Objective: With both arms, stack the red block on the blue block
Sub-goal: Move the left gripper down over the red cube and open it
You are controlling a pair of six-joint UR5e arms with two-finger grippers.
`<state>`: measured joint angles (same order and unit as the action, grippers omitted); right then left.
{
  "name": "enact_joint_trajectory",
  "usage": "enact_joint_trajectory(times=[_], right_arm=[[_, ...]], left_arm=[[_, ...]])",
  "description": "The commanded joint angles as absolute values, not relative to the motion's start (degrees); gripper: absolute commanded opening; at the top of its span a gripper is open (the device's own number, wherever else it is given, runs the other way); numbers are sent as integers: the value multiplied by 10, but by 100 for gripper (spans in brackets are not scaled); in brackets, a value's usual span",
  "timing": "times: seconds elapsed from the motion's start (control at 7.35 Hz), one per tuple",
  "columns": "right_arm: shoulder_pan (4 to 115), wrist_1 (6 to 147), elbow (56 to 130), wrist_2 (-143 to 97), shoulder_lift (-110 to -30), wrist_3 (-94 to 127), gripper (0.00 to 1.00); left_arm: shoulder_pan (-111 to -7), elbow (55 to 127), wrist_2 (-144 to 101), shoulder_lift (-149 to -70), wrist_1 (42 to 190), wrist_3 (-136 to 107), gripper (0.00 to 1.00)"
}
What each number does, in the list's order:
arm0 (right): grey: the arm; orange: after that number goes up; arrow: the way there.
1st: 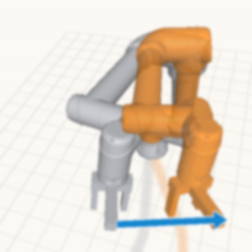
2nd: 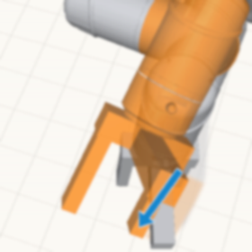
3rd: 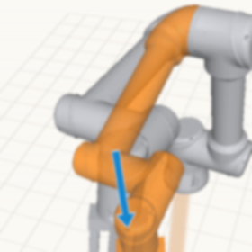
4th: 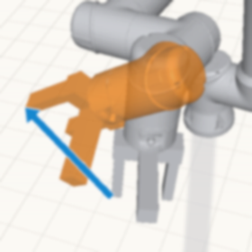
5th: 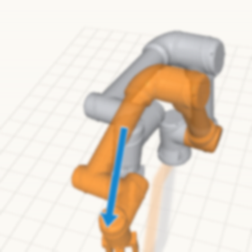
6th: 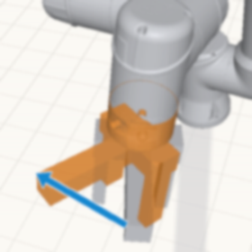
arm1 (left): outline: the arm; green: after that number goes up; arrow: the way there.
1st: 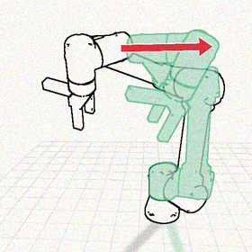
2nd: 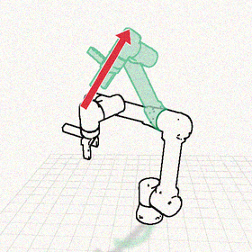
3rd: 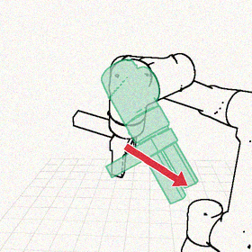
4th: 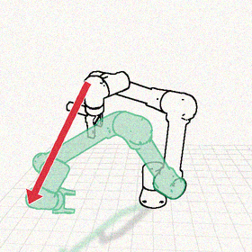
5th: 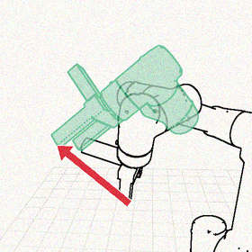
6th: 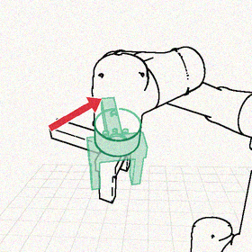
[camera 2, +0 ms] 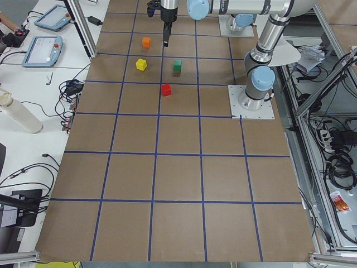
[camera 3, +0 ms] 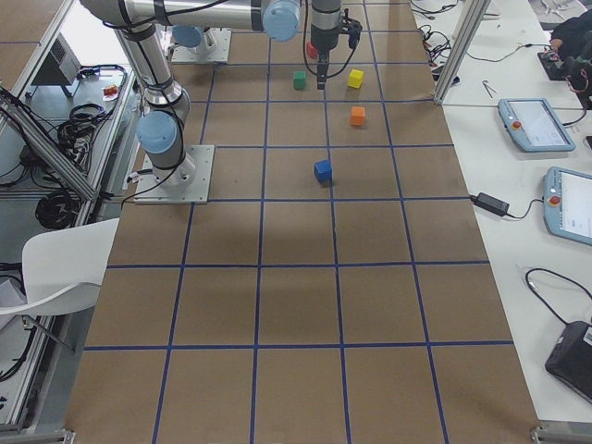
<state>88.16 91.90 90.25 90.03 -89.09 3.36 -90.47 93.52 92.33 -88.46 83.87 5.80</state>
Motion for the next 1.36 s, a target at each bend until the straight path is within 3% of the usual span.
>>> enact_joint_trajectory(times=[0.0, 0.82, 1.22], right_arm=[[882, 863, 871, 898, -880, 16, 100], [882, 855, 878, 898, -883, -21, 100], [882, 857, 877, 897, -882, -21, 100]], left_arm=[[-909, 964, 920, -868, 835, 57, 100], [-853, 987, 917, -924, 824, 27, 100], [-847, 1069, 890, -981, 641, -11, 100]])
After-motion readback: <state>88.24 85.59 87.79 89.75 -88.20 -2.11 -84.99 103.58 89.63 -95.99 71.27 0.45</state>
